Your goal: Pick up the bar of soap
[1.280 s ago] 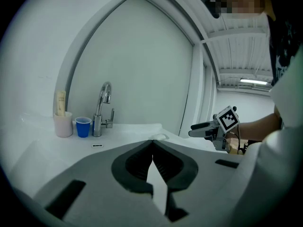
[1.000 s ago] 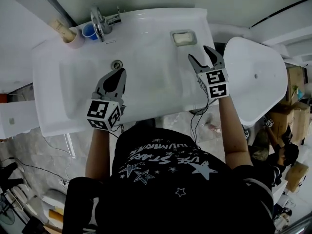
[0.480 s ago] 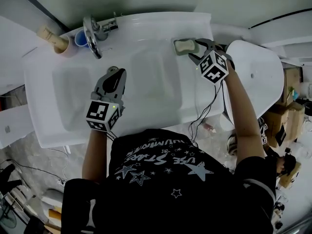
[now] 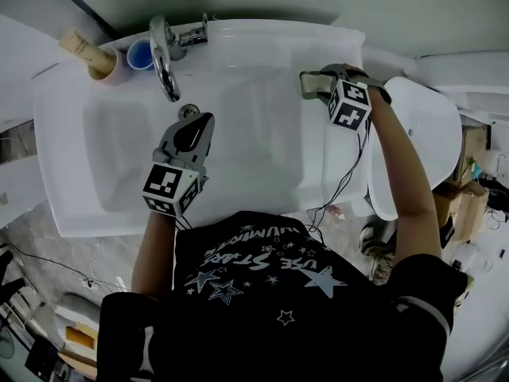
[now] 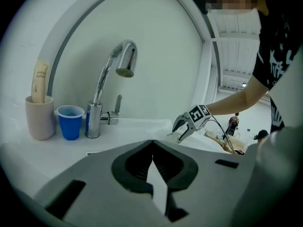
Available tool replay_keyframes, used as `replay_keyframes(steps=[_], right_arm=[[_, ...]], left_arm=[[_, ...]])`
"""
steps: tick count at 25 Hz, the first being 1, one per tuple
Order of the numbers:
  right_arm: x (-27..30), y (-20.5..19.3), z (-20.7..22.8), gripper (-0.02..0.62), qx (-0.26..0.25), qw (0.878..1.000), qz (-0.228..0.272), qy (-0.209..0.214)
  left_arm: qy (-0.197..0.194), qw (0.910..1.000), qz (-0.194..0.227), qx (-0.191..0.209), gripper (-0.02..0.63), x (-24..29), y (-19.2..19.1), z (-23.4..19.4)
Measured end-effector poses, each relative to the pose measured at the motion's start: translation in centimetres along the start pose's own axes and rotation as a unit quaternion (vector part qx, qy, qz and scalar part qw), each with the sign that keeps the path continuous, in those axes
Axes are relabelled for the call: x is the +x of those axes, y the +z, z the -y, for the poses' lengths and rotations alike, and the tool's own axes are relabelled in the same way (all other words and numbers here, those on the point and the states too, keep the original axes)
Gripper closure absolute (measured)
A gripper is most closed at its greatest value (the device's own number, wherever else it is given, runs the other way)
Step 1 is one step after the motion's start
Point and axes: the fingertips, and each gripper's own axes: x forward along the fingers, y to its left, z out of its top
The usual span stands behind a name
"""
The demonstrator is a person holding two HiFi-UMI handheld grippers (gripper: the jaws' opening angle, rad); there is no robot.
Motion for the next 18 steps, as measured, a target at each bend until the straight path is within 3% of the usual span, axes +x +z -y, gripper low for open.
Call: replay_keyframes(steps=[6,10,18], right_arm=[[1.4,0.5,-0.4,0.397,-0.029,0.998,-0.025,0.044],[2.0,0.5,-0.7,0.402,-0.056,0.996,-0.047,0.048],[2.1,0.9,-0.6,0.407,-0.051,0.996,-0.058,0.047]], left_arm=[[0.002,0.9998,-0.004,-0.017,0.597,0.0,-0.8,-0.7],[0.002,0.9998,-0.003,-0.021,0.597,-0.1,-0.9,-1.0],[0.0,0.9996,-0.005,-0.028,0.597,0.0,-1.3,-1.2]])
